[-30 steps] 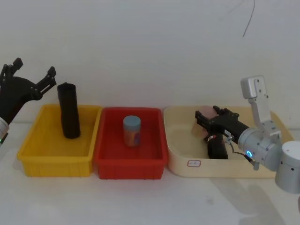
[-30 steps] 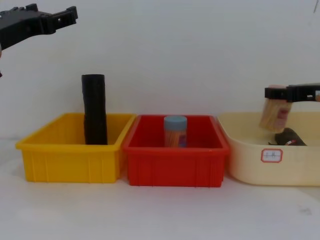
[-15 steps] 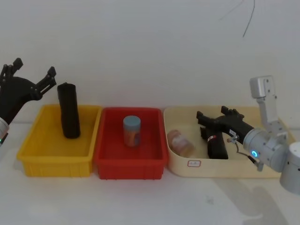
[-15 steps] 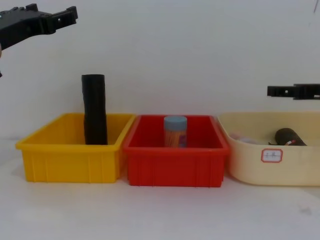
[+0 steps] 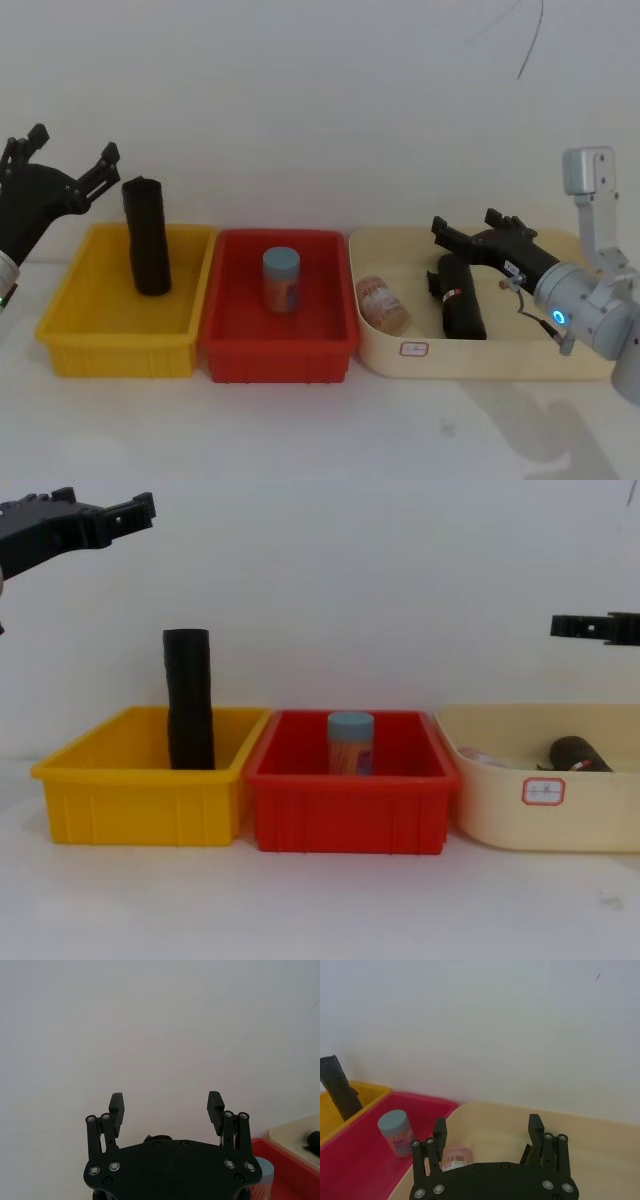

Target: Pick up the garbage bag with the one hand and transfer it to the other hand.

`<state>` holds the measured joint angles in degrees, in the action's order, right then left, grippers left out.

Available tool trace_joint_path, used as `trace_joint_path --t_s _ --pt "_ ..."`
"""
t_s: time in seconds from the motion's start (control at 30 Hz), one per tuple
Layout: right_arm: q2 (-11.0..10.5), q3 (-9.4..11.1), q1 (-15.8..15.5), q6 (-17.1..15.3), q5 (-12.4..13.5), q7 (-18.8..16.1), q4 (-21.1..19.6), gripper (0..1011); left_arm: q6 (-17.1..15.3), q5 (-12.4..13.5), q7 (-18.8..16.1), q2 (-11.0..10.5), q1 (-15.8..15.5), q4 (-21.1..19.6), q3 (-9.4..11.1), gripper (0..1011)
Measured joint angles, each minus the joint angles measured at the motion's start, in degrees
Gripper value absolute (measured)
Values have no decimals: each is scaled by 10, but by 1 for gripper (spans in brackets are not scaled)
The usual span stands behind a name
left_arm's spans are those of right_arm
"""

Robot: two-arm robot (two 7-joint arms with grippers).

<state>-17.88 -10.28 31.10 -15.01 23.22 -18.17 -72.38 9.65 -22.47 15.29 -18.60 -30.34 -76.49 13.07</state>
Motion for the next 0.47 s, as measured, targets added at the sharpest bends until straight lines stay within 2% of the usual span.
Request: trace_joint_path --t_s 0.47 --pt "-1 8 -5 -1 8 2 -14 1001 0 0 0 0 0 0 0 1001"
